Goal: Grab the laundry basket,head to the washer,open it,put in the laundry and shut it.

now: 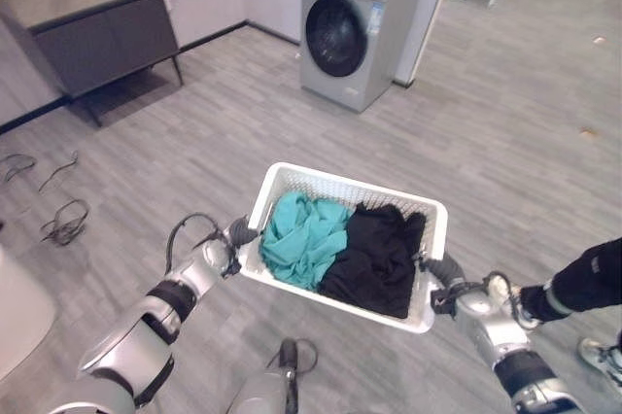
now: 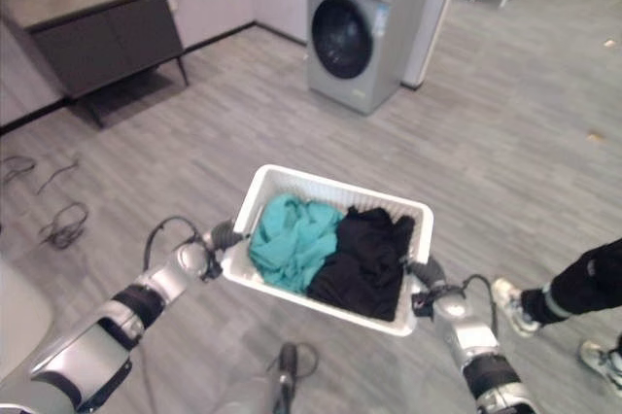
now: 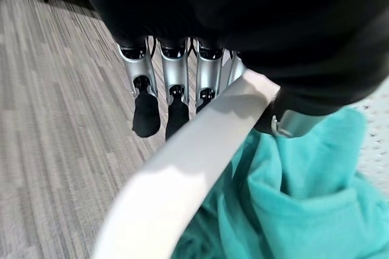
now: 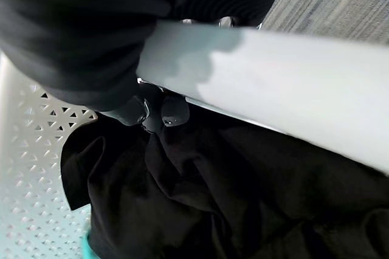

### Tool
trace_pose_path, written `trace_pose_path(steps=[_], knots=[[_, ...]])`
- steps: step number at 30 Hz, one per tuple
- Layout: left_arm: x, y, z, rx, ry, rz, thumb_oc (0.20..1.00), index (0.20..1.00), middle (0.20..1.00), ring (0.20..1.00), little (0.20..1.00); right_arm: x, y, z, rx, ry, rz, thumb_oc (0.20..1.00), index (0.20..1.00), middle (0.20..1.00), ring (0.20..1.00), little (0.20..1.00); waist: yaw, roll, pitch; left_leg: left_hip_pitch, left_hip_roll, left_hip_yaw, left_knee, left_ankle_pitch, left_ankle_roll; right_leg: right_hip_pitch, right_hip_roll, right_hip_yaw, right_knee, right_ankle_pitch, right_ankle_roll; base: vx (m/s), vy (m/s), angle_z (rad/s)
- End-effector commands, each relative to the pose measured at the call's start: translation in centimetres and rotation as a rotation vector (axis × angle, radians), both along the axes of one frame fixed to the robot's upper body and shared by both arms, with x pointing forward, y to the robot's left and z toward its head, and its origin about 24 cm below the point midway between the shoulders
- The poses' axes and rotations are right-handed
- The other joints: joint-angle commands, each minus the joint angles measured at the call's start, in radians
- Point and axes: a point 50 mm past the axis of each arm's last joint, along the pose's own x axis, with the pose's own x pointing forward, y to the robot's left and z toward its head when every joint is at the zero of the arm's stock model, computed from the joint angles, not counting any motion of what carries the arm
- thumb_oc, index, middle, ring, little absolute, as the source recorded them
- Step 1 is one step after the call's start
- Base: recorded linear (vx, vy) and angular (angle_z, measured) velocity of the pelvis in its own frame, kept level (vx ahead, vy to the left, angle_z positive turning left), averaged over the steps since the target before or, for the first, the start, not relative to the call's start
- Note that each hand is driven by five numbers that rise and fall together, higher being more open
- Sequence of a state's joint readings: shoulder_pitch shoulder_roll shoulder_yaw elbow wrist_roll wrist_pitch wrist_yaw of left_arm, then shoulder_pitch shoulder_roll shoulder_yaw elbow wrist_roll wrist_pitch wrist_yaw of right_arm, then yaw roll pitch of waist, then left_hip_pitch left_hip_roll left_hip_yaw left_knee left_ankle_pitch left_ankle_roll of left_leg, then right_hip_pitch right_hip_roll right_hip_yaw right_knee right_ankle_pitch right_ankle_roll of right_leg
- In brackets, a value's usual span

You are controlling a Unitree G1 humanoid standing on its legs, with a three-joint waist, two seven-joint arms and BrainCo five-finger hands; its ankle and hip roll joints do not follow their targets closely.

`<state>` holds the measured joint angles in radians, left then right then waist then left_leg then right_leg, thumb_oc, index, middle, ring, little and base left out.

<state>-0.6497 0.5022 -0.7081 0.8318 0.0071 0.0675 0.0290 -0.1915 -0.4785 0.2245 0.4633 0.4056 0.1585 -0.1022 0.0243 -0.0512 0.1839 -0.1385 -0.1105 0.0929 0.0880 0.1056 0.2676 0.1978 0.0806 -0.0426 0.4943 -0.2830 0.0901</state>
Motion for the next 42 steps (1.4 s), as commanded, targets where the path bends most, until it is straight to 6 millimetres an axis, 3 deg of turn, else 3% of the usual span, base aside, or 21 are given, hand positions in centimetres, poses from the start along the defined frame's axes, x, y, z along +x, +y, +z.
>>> trace_pose_path(steps=[1,2,5,6,7,9,12,15,17,19,20,21,22,24,26,27,29,30,31,34,42], knots=[[3.1,-3.7,5.7,-0.117,-0.216,-0.086,0.2,0.2,0.2,0.2,0.2,3.2,2.8,4.4,0.01,-0.232,0.154,0.2,0.2,0.2,0.2,0.2,0.04,0.021,-0.076,0.016,0.153,-0.009,0.003,-0.04,-0.246,-0.085,-0.202,0.075,0.084,0.401,0.087,0.36,0.194,0.52],[3.3,-3.1,5.8,-0.106,-0.222,-0.057,0.2,0.2,0.2,0.2,0.2,3.5,3.1,4.6,0.02,-0.241,0.149,0.2,0.2,0.2,0.2,0.2,0.016,0.039,-0.042,0.092,0.168,-0.004,-0.006,-0.079,-0.229,-0.212,-0.228,0.034,0.171,0.365,0.07,0.38,0.146,0.23],[3.6,-3.5,6.1,-0.108,-0.225,-0.061,0.2,0.2,0.2,0.2,0.2,3.7,2.9,4.8,0.012,-0.242,0.154,0.2,0.2,0.2,0.2,0.2,-0.015,0.044,-0.034,0.151,0.168,-0.01,-0.021,-0.117,-0.24,-0.269,-0.248,-0.045,0.051,0.278,0.052,0.32,0.022,0.13],[3.6,-3.5,6.1,-0.108,-0.225,-0.061,0.2,0.2,0.2,0.2,0.2,3.7,2.9,4.8,0.012,-0.242,0.154,0.2,0.2,0.2,0.2,0.2,-0.016,0.044,-0.033,0.151,0.168,-0.011,-0.02,-0.117,-0.24,-0.268,-0.248,-0.047,0.051,0.278,0.052,0.32,-0.123,0.42],[3.8,-3.6,6.3,-0.108,-0.231,-0.06,0.2,0.2,0.2,0.2,0.2,4.0,2.7,5.2,0.005,-0.248,0.151,0.2,0.2,0.2,0.2,0.2,-0.033,0.032,-0.04,0.179,0.163,-0.021,-0.018,-0.156,-0.256,-0.298,-0.25,-0.06,-0.134,0.243,0.053,0.33,-0.174,0.51],[4.1,-3.5,6.7,-0.113,-0.25,-0.041,0.2,0.2,0.2,0.2,0.2,4.1,2.2,5.4,0.008,-0.253,0.133,0.2,0.2,0.2,0.2,0.2,-0.061,0.015,-0.033,0.215,0.155,-0.05,-0.009,-0.199,-0.275,-0.329,-0.245,-0.021,-0.326,0.284,0.074,0.42,-0.227,0.58],[4.4,-3.7,7.0,-0.109,-0.27,-0.031,0.2,0.2,0.2,0.2,0.2,3.9,1.8,5.5,0.021,-0.258,0.122,0.2,0.2,0.2,0.2,0.2,-0.086,0.01,-0.025,0.266,0.163,-0.077,0.007,-0.251,-0.288,-0.378,-0.252,0.066,-0.469,0.358,0.109,0.35,-0.195,0.35],[4.4,-3.7,6.8,-0.1,-0.27,-0.025,0.2,0.2,0.2,0.2,0.2,3.5,1.4,5.2,0.032,-0.253,0.107,0.2,0.2,0.2,0.2,0.2,-0.1,0.015,-0.029,0.314,0.178,-0.087,0.002,-0.279,-0.297,-0.402,-0.248,0.072,-0.512,0.379,0.127,0.33,-0.194,0.49],[4.3,-4.1,6.7,-0.095,-0.265,-0.043,0.2,0.2,0.2,0.2,0.2,2.8,0.4,4.6,0.057,-0.239,0.063,0.2,0.2,0.2,0.2,0.2,-0.117,0.008,-0.069,0.387,0.22,-0.114,-0.004,-0.291,-0.325,-0.386,-0.244,0.087,-0.46,0.399,0.128,0.55,-0.411,0.7],[4.2,-4.1,6.4,-0.101,-0.255,-0.04,0.2,0.2,0.2,0.2,0.2,2.8,0.2,4.6,0.047,-0.235,0.066,0.2,0.2,0.2,0.2,0.2,-0.12,0.015,-0.082,0.407,0.251,-0.121,0.001,-0.277,-0.336,-0.388,-0.225,0.084,-0.428,0.401,0.12,0.31,-0.263,0.54],[4.1,-3.8,6.2,-0.121,-0.252,-0.025,0.2,0.2,0.2,0.2,0.2,2.9,0.1,4.7,0.045,-0.238,0.066,0.2,0.2,0.2,0.2,0.2,-0.123,0.021,-0.091,0.408,0.287,-0.124,0.029,-0.227,-0.354,-0.386,-0.201,0.079,-0.408,0.391,0.112,0.26,-0.424,0.38],[4.1,-3.5,6.5,-0.131,-0.251,-0.023,0.2,0.2,0.2,0.2,0.2,2.9,-0.1,4.6,0.052,-0.228,0.057,0.2,0.2,0.2,0.2,0.2,-0.116,0.014,-0.091,0.304,0.349,-0.153,0.253,-0.089,-0.351,-0.354,-0.169,0.056,-0.372,0.367,0.072,0.35,-0.6,0.06],[4.2,-3.2,6.8,-0.135,-0.262,-0.011,0.2,0.2,0.2,0.2,0.2,3.0,-0.2,4.6,0.055,-0.226,0.055,0.2,0.2,0.2,0.2,0.2,-0.098,0.0,-0.085,0.264,0.349,-0.176,0.351,-0.04,-0.326,-0.324,-0.152,0.057,-0.373,0.358,0.046,0.29,-0.622,-0.05],[4.4,-2.9,7.3,-0.142,-0.268,-0.004,0.2,0.2,0.2,0.2,0.2,3.4,-0.4,4.8,0.051,-0.228,0.041,0.2,0.2,0.2,0.2,0.2,-0.081,-0.017,-0.069,0.176,0.357,-0.196,0.469,-0.004,-0.295,-0.276,-0.128,0.043,-0.389,0.341,0.007,0.17,-0.382,-0.25],[4.6,-3.3,7.6,-0.155,-0.267,-0.005,0.2,0.2,0.2,0.2,0.2,3.5,-0.8,4.9,0.055,-0.229,0.017,0.2,0.2,0.2,0.2,0.2,-0.064,-0.037,-0.053,0.098,0.327,-0.147,0.43,-0.049,-0.278,-0.234,-0.131,0.042,-0.407,0.33,-0.002,0.17,-0.199,-0.05],[4.7,-3.6,7.7,-0.157,-0.268,-0.007,0.2,0.2,0.2,0.2,0.2,3.4,-1.0,5.0,0.064,-0.239,0.002,0.2,0.2,0.2,0.2,0.2,-0.062,-0.038,-0.046,0.074,0.311,-0.115,0.367,-0.068,-0.288,-0.218,-0.134,0.034,-0.414,0.321,0.0,0.14,-0.036,0.39],[4.7,-4.4,7.7,-0.171,-0.275,-0.022,0.2,0.2,0.2,0.2,0.2,3.2,-1.3,5.2,0.054,-0.257,-0.009,0.2,0.2,0.2,0.2,0.2,-0.061,-0.021,-0.043,0.058,0.317,-0.044,0.179,-0.066,-0.32,-0.201,-0.135,0.009,-0.421,0.296,0.008,0.11,0.051,0.13],[4.7,-4.5,7.7,-0.172,-0.274,-0.022,0.2,0.2,0.2,0.2,0.2,3.1,-1.3,5.2,0.053,-0.256,-0.01,0.2,0.2,0.2,0.2,0.2,-0.058,-0.023,-0.043,0.07,0.315,-0.04,0.162,-0.06,-0.32,-0.198,-0.138,0.011,-0.421,0.294,0.009,0.12,0.093,0.14],[4.6,-5.2,7.5,-0.17,-0.273,-0.046,0.2,0.2,0.2,0.2,0.2,3.2,-1.9,5.5,0.015,-0.273,-0.024,0.2,0.2,0.2,0.2,0.2,-0.055,-0.012,-0.035,0.063,0.332,-0.006,0.08,-0.029,-0.347,-0.191,-0.144,-0.001,-0.408,0.275,0.013,0.11,0.078,0.2],[4.6,-5.1,6.9,-0.137,-0.259,-0.04,0.2,0.2,0.2,0.2,0.2,3.1,-2.2,5.3,-0.001,-0.27,-0.042,0.2,0.2,0.2,0.2,0.2,-0.055,0.007,-0.047,0.098,0.297,-0.063,0.03,-0.05,-0.352,-0.179,-0.149,-0.004,-0.396,0.259,0.022,0.13,0.087,0.19],[4.2,-5.8,6.2,-0.163,-0.241,-0.063,0.2,0.2,0.2,0.2,0.2,2.6,-2.5,4.3,-0.022,-0.244,-0.068,0.2,0.2,0.2,0.2,0.2,-0.053,0.029,-0.086,0.167,0.279,-0.055,-0.025,-0.071,-0.352,-0.146,-0.171,-0.004,-0.405,0.235,0.028,0.12,0.082,0.0]])
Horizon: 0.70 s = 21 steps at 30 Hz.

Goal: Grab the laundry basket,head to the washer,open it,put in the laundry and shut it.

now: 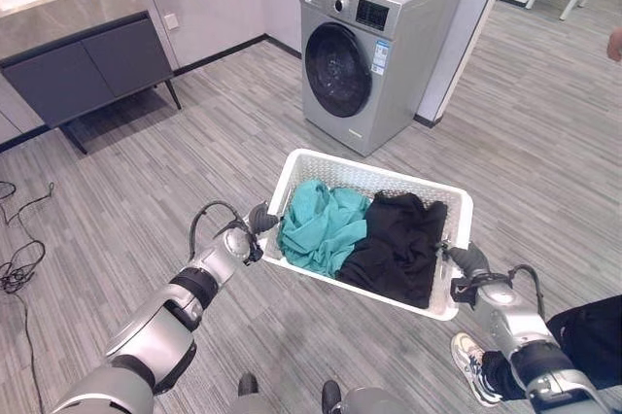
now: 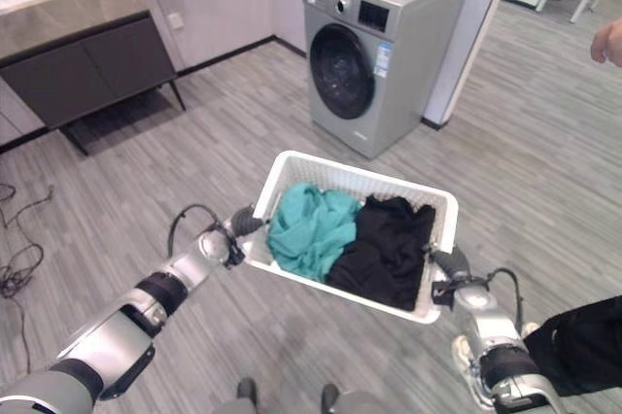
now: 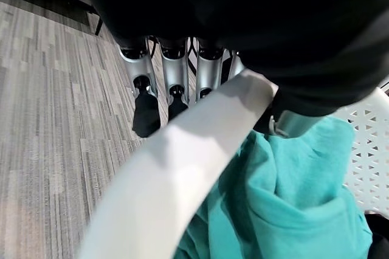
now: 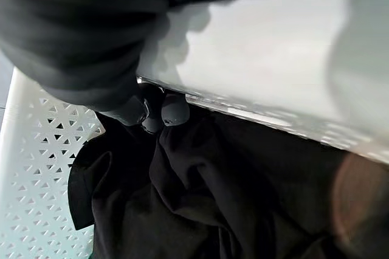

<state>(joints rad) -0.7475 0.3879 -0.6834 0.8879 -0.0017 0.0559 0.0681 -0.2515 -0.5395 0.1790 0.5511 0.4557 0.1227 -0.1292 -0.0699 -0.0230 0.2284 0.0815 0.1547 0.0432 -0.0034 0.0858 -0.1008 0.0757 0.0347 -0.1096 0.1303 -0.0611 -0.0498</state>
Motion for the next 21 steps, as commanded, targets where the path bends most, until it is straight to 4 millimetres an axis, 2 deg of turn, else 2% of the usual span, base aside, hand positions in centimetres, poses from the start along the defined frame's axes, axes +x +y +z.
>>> trace_pose_path(steps=[1,7,8,12,17,19,21], knots=[[2.1,-2.0,4.1,-0.08,-0.154,-0.041,0.2,0.2,0.2,0.2,0.2,1.6,0.9,2.7,-0.009,-0.192,0.051,0.2,0.2,0.2,0.2,0.2,0.042,0.002,-0.133,-0.048,0.013,-0.005,0.061,-0.054,0.017,-0.022,-0.127,0.064,-0.044,0.013,0.17,0.07,0.06,0.2],[1.8,-1.8,3.7,-0.095,-0.142,-0.033,0.2,0.2,0.2,0.2,0.2,1.9,1.2,2.8,-0.043,-0.189,0.073,0.2,0.2,0.2,0.2,0.2,0.047,0.009,-0.14,-0.02,0.007,0.003,0.039,-0.068,0.02,-0.013,-0.14,0.066,-0.06,0.014,0.177,0.06,0.047,0.05],[-4.8,4.6,-0.5,-0.193,-0.239,0.227,0.2,0.2,0.2,0.2,0.2,-4.0,5.9,-7.4,0.003,0.197,0.133,0.2,0.2,0.2,0.2,0.2,0.121,0.054,-0.165,-0.094,-0.028,-0.028,-0.066,-0.061,0.011,-0.001,-0.232,-0.023,-0.076,-0.023,0.203,0.03,0.027,0.04],[-5.5,4.4,-1.6,-0.209,-0.195,0.228,0.2,0.2,0.2,0.2,0.2,-4.3,5.5,-7.6,-0.029,0.215,0.135,0.2,0.2,0.2,0.2,0.2,0.118,0.062,-0.179,-0.085,-0.029,-0.032,-0.076,-0.06,0.012,0.004,-0.231,-0.016,-0.09,-0.014,0.206,0.0,0.023,-0.04],[-5.6,4.6,-1.8,-0.196,-0.187,0.235,0.2,0.2,0.2,0.2,0.2,-4.1,5.4,-7.3,-0.043,0.201,0.14,0.2,0.2,0.2,0.2,0.2,0.111,0.066,-0.187,-0.075,-0.038,-0.032,-0.084,-0.064,0.012,0.011,-0.236,-0.008,-0.097,-0.007,0.21,0.01,0.035,0.14],[-5.6,4.7,-1.8,-0.19,-0.186,0.235,0.2,0.2,0.2,0.2,0.2,-3.6,5.7,-6.3,-0.059,0.156,0.177,0.2,0.2,0.2,0.2,0.2,0.109,0.064,-0.187,-0.071,-0.042,-0.033,-0.084,-0.067,0.013,0.018,-0.242,-0.011,-0.102,-0.001,0.214,0.02,0.044,0.11],[-5.9,5.4,-1.8,-0.178,-0.189,0.25,0.2,0.2,0.2,0.2,0.2,-2.7,5.4,-4.1,-0.106,0.055,0.225,0.2,0.2,0.2,0.2,0.2,0.106,0.059,-0.184,-0.072,-0.045,-0.033,-0.084,-0.069,0.014,0.019,-0.244,-0.008,-0.112,0.004,0.216,0.02,0.045,0.03]])
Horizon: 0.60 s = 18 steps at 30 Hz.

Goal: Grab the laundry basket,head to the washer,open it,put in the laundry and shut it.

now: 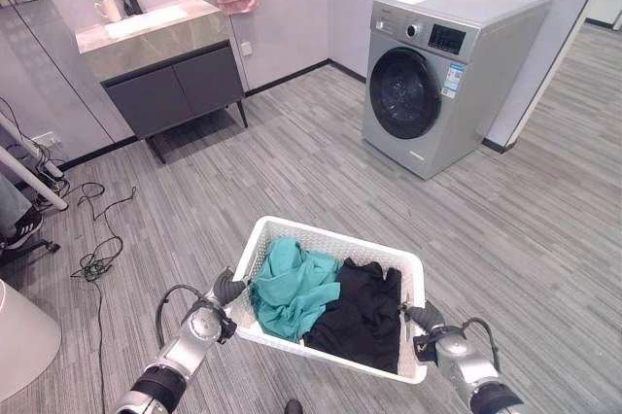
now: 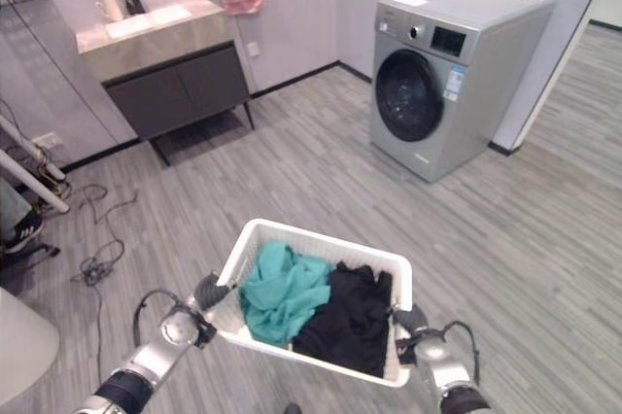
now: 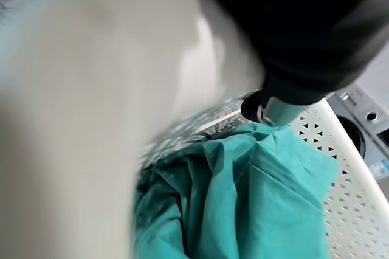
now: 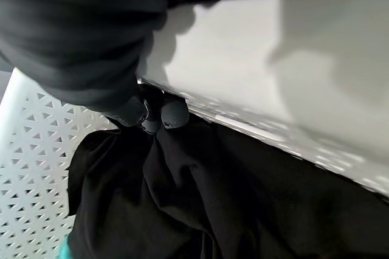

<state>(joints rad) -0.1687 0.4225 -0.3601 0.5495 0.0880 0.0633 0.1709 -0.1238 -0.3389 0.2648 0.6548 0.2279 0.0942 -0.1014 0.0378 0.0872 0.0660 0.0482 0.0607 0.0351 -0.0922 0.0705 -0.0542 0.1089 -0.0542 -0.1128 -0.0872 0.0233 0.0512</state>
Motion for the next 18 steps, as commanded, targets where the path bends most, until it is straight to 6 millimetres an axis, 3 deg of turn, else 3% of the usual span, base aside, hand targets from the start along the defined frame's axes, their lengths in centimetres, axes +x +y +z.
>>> trace_pose_path(steps=[1,6,8,10,11,12,13,15,17,18], knots=[[4.8,-0.2,6.0,0.002,-0.292,-0.012,0.2,0.2,0.2,0.2,0.2,2.6,-0.4,4.0,-0.062,-0.217,0.088,0.2,0.2,0.2,0.2,0.2,-0.002,-0.053,-0.02,-0.041,0.05,-0.025,0.005,-0.053,-0.033,-0.015,-0.155,-0.004,0.104,-0.079,0.116,0.01,0.037,0.0],[5.4,0.2,7.1,0.014,-0.329,-0.004,0.2,0.2,0.2,0.2,0.2,3.7,-1.6,7.0,-0.107,-0.346,0.083,0.2,0.2,0.2,0.2,0.2,-0.002,-0.071,0.007,-0.08,0.053,-0.013,0.014,-0.047,-0.037,-0.026,-0.16,-0.013,0.075,-0.065,0.121,-0.05,0.03,0.02],[6.1,-0.1,8.1,0.013,-0.366,-0.013,0.2,0.2,0.2,0.2,0.2,4.3,-2.3,8.5,-0.124,-0.407,0.065,0.2,0.2,0.2,0.2,0.2,-0.005,-0.094,0.035,-0.16,0.062,0.009,0.144,-0.081,-0.047,-0.024,-0.18,-0.035,0.059,-0.051,0.124,-0.1,0.049,0.11],[6.4,-0.5,8.6,-0.004,-0.385,-0.022,0.2,0.2,0.2,0.2,0.2,4.0,-3.3,9.1,-0.144,-0.43,0.038,0.2,0.2,0.2,0.2,0.2,-0.013,-0.1,0.035,-0.176,0.066,0.045,0.19,-0.106,-0.048,-0.011,-0.195,-0.051,0.044,-0.045,0.136,0.03,0.151,0.3],[6.5,-0.7,8.9,-0.01,-0.394,-0.03,0.2,0.2,0.2,0.2,0.2,4.0,-3.3,9.6,-0.152,-0.445,0.045,0.2,0.2,0.2,0.2,0.2,-0.008,-0.103,0.036,-0.187,0.047,0.03,0.227,-0.135,-0.039,-0.008,-0.212,-0.049,0.049,-0.034,0.145,0.13,0.318,0.34],[6.9,-1.3,9.4,-0.007,-0.413,-0.055,0.2,0.2,0.2,0.2,0.2,3.8,-3.7,9.9,-0.147,-0.453,0.032,0.2,0.2,0.2,0.2,0.2,-0.014,-0.105,0.033,-0.185,0.009,0.008,0.238,-0.16,-0.01,-0.019,-0.241,-0.031,0.113,-0.025,0.141,0.11,0.258,0.21],[6.9,-1.4,9.4,-0.007,-0.413,-0.056,0.2,0.2,0.2,0.2,0.2,3.8,-3.8,9.9,-0.147,-0.453,0.031,0.2,0.2,0.2,0.2,0.2,-0.014,-0.107,0.033,-0.187,0.007,0.008,0.24,-0.161,-0.008,-0.022,-0.244,-0.03,0.119,-0.029,0.143,0.16,0.307,0.02],[7.4,-2.0,10.2,0.002,-0.429,-0.084,0.2,0.2,0.2,0.2,0.2,3.9,-4.2,10.4,-0.152,-0.469,0.023,0.2,0.2,0.2,0.2,0.2,-0.025,-0.108,0.037,-0.171,-0.021,0.01,0.253,-0.182,0.026,-0.063,-0.259,0.015,0.261,0.0,0.129,0.17,0.3,0.07],[7.9,-1.9,11.0,0.024,-0.439,-0.097,0.2,0.2,0.2,0.2,0.2,4.2,-4.4,11.0,-0.154,-0.487,0.011,0.2,0.2,0.2,0.2,0.2,-0.046,-0.097,0.05,-0.113,-0.04,0.008,0.234,-0.205,0.063,-0.154,-0.221,0.05,0.431,0.023,0.109,0.29,0.354,0.07],[8.1,-2.0,11.2,0.029,-0.443,-0.103,0.2,0.2,0.2,0.2,0.2,4.3,-4.7,11.3,-0.167,-0.495,0.007,0.2,0.2,0.2,0.2,0.2,-0.064,-0.091,0.059,-0.07,-0.045,-0.006,0.214,-0.211,0.072,-0.207,-0.159,0.074,0.49,-0.024,0.091,0.26,0.207,-0.11]])
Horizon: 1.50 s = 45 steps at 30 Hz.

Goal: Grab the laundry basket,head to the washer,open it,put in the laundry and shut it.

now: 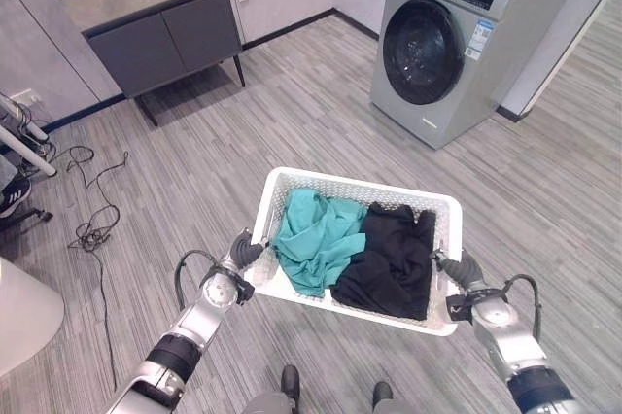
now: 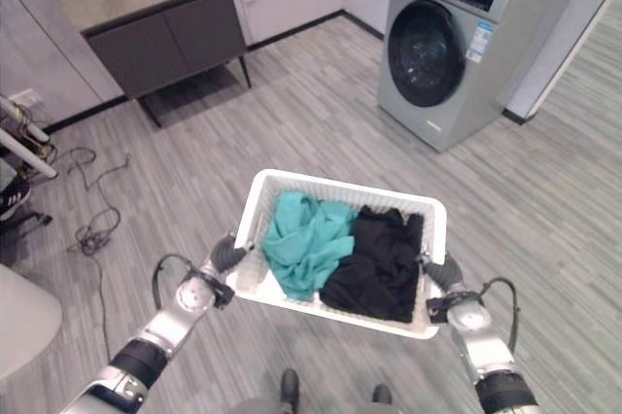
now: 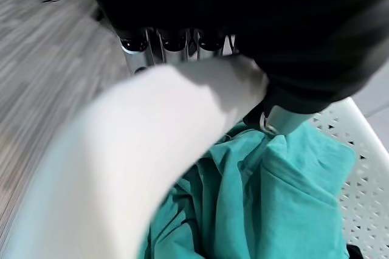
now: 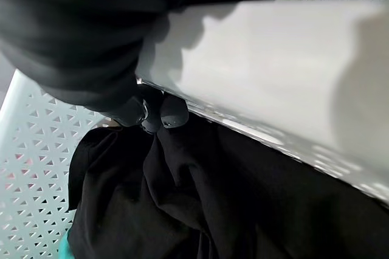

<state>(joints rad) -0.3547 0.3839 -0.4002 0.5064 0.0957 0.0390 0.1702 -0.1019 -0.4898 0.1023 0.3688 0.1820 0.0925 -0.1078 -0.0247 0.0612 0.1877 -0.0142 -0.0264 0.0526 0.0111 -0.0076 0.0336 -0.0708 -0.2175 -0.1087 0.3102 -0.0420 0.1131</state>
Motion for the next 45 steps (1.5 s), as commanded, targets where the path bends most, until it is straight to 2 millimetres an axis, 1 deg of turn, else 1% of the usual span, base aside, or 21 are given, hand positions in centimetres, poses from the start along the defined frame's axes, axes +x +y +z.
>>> trace_pose_path(steps=[1,3,4,8,9,11,13,15,16,17,19,22,23,24,25,26,29,35,40,42,45], knots=[[3.0,2.1,6.1,0.052,-0.233,0.039,0.2,0.2,0.2,0.2,0.2,1.4,-0.3,3.9,-0.058,-0.189,0.042,0.2,0.2,0.2,0.2,0.2,-0.011,-0.063,-0.062,0.009,0.036,-0.032,0.096,-0.125,-0.014,-0.06,0.051,0.081,0.087,0.026,0.026,0.31,0.152,0.03],[3.2,2.5,6.6,0.061,-0.249,0.037,0.2,0.2,0.2,0.2,0.2,1.6,-0.8,4.4,-0.064,-0.21,0.023,0.2,0.2,0.2,0.2,0.2,-0.031,-0.066,-0.056,0.064,0.023,-0.055,0.057,-0.137,-0.014,-0.086,0.128,0.077,0.02,-0.016,0.015,0.38,0.078,0.44],[3.3,2.9,6.9,0.061,-0.255,0.049,0.2,0.2,0.2,0.2,0.2,1.9,-1.2,4.4,-0.069,-0.21,0.005,0.2,0.2,0.2,0.2,0.2,-0.046,-0.072,-0.056,0.126,0.018,-0.072,0.02,-0.157,-0.017,-0.133,0.17,0.03,-0.068,0.014,0.014,0.46,0.016,0.54],[3.5,3.9,7.2,0.074,-0.255,0.09,0.2,0.2,0.2,0.2,0.2,2.2,-1.6,4.6,-0.087,-0.206,-0.007,0.2,0.2,0.2,0.2,0.2,-0.065,-0.087,-0.058,0.231,0.003,-0.095,-0.006,-0.207,-0.028,-0.183,0.186,-0.109,-0.257,0.107,0.034,0.44,-0.013,0.39],[3.5,4.4,7.0,0.086,-0.244,0.098,0.2,0.2,0.2,0.2,0.2,2.4,-2.0,4.7,-0.095,-0.203,-0.021,0.2,0.2,0.2,0.2,0.2,-0.071,-0.092,-0.072,0.287,-0.001,-0.095,-0.012,-0.232,-0.035,-0.21,0.182,-0.185,-0.302,0.144,0.04,0.42,-0.031,0.25],[3.4,4.4,6.9,0.083,-0.241,0.097,0.2,0.2,0.2,0.2,0.2,2.3,-2.0,4.8,-0.098,-0.204,-0.02,0.2,0.2,0.2,0.2,0.2,-0.08,-0.091,-0.077,0.307,0.003,-0.097,-0.007,-0.233,-0.04,-0.186,0.189,-0.203,-0.324,0.153,0.032,0.43,-0.047,0.42],[3.0,4.6,5.9,0.059,-0.208,0.109,0.2,0.2,0.2,0.2,0.2,1.7,-2.5,4.2,-0.105,-0.179,-0.035,0.2,0.2,0.2,0.2,0.2,-0.089,-0.069,-0.121,0.305,0.04,-0.069,0.135,-0.213,-0.09,-0.112,0.223,-0.184,-0.299,0.126,-0.014,0.53,-0.094,0.63],[3.0,4.4,5.8,0.028,-0.206,0.113,0.2,0.2,0.2,0.2,0.2,1.7,-2.8,4.3,-0.099,-0.183,-0.049,0.2,0.2,0.2,0.2,0.2,-0.107,-0.074,-0.117,0.165,0.105,-0.036,0.449,-0.036,-0.174,-0.08,0.213,-0.165,-0.277,0.11,-0.051,0.31,-0.121,0.42],[2.9,4.6,5.6,0.009,-0.198,0.123,0.2,0.2,0.2,0.2,0.2,1.7,-2.8,4.3,-0.094,-0.182,-0.058,0.2,0.2,0.2,0.2,0.2,-0.096,-0.085,-0.1,0.094,0.133,-0.024,0.594,0.04,-0.169,-0.05,0.216,-0.145,-0.265,0.092,-0.076,0.24,-0.128,0.37],[2.7,5.0,5.4,-0.003,-0.195,0.142,0.2,0.2,0.2,0.2,0.2,1.9,-2.3,4.4,-0.084,-0.195,-0.053,0.2,0.2,0.2,0.2,0.2,-0.074,-0.094,-0.084,0.03,0.128,-0.033,0.743,0.057,-0.151,-0.018,0.218,-0.126,-0.261,0.077,-0.093,0.25,-0.105,0.14],[2.4,5.4,5.2,-0.019,-0.189,0.165,0.2,0.2,0.2,0.2,0.2,2.3,-1.7,4.0,-0.074,-0.184,-0.051,0.2,0.2,0.2,0.2,0.2,-0.049,-0.106,-0.077,-0.079,0.12,-0.038,0.854,0.048,-0.113,0.016,0.23,-0.064,-0.261,0.054,-0.115,0.27,-0.048,-0.92],[2.2,5.8,5.0,-0.027,-0.172,0.17,0.2,0.2,0.2,0.2,0.2,1.7,-2.2,3.6,-0.067,-0.168,-0.073,0.2,0.2,0.2,0.2,0.2,-0.033,-0.116,-0.07,-0.154,0.193,-0.018,0.708,0.009,-0.085,0.07,0.209,-0.016,-0.26,0.021,-0.099,0.35,0.1,-0.86],[2.2,6.3,5.2,-0.014,-0.176,0.18,0.2,0.2,0.2,0.2,0.2,1.2,-3.0,3.8,-0.079,-0.168,-0.094,0.2,0.2,0.2,0.2,0.2,-0.025,-0.102,-0.073,-0.146,0.225,-0.008,0.474,0.017,-0.101,0.092,0.206,0.017,-0.264,-0.002,-0.084,0.31,0.18,-0.35],[2.2,6.3,5.2,-0.015,-0.176,0.179,0.2,0.2,0.2,0.2,0.2,1.2,-3.0,3.8,-0.079,-0.168,-0.095,0.2,0.2,0.2,0.2,0.2,-0.023,-0.107,-0.074,-0.139,0.219,-0.003,0.457,0.029,-0.1,0.09,0.2,0.02,-0.265,0.002,-0.084,0.45,0.308,-0.63],[2.2,6.7,5.6,0.0,-0.191,0.19,0.2,0.2,0.2,0.2,0.2,0.6,-3.9,4.1,-0.1,-0.176,-0.112,0.2,0.2,0.2,0.2,0.2,-0.012,-0.09,-0.081,-0.127,0.227,-0.029,0.227,0.053,-0.126,0.124,0.197,0.052,-0.275,-0.025,-0.069,0.23,0.16,-0.59],[2.2,6.7,5.6,0.0,-0.191,0.189,0.2,0.2,0.2,0.2,0.2,0.6,-4.0,4.2,-0.1,-0.176,-0.113,0.2,0.2,0.2,0.2,0.2,-0.011,-0.092,-0.081,-0.122,0.225,-0.026,0.213,0.064,-0.126,0.123,0.195,0.053,-0.277,-0.022,-0.069,0.36,0.238,-0.85],[2.3,7.6,5.8,0.03,-0.203,0.217,0.2,0.2,0.2,0.2,0.2,0.0,-4.9,4.4,-0.116,-0.182,-0.127,0.2,0.2,0.2,0.2,0.2,0.009,-0.058,-0.087,-0.14,0.198,-0.151,-0.017,0.132,-0.165,0.187,0.187,0.123,-0.293,-0.063,-0.055,0.38,0.204,-0.73],[2.2,8.0,5.9,0.033,-0.216,0.225,0.2,0.2,0.2,0.2,0.2,0.6,-5.1,4.8,-0.132,-0.186,-0.139,0.2,0.2,0.2,0.2,0.2,0.024,-0.032,-0.103,-0.114,0.116,-0.226,0.032,0.074,-0.152,0.215,0.132,0.207,-0.274,-0.075,-0.02,0.28,0.242,-0.73],[2.6,8.4,7.1,0.055,-0.247,0.223,0.2,0.2,0.2,0.2,0.2,2.0,-4.2,5.1,-0.113,-0.198,-0.119,0.2,0.2,0.2,0.2,0.2,0.034,-0.035,-0.099,-0.062,0.074,-0.149,0.081,-0.016,-0.074,0.116,0.096,0.259,-0.013,-0.044,0.022,0.2,0.236,-0.35],[2.7,8.7,7.2,0.062,-0.247,0.23,0.2,0.2,0.2,0.2,0.2,2.3,-3.9,5.2,-0.112,-0.203,-0.11,0.2,0.2,0.2,0.2,0.2,0.038,-0.036,-0.09,-0.047,0.073,-0.127,0.085,-0.027,-0.063,0.087,0.096,0.245,0.038,-0.026,0.032,0.09,0.077,-0.58],[2.7,9.8,8.0,0.082,-0.258,0.252,0.2,0.2,0.2,0.2,0.2,3.2,-3.1,5.8,-0.115,-0.217,-0.078,0.2,0.2,0.2,0.2,0.2,0.031,-0.032,-0.084,0.031,0.076,-0.08,0.058,-0.063,-0.05,0.004,0.075,0.122,0.021,-0.001,0.036,0.2,0.048,-0.36]])
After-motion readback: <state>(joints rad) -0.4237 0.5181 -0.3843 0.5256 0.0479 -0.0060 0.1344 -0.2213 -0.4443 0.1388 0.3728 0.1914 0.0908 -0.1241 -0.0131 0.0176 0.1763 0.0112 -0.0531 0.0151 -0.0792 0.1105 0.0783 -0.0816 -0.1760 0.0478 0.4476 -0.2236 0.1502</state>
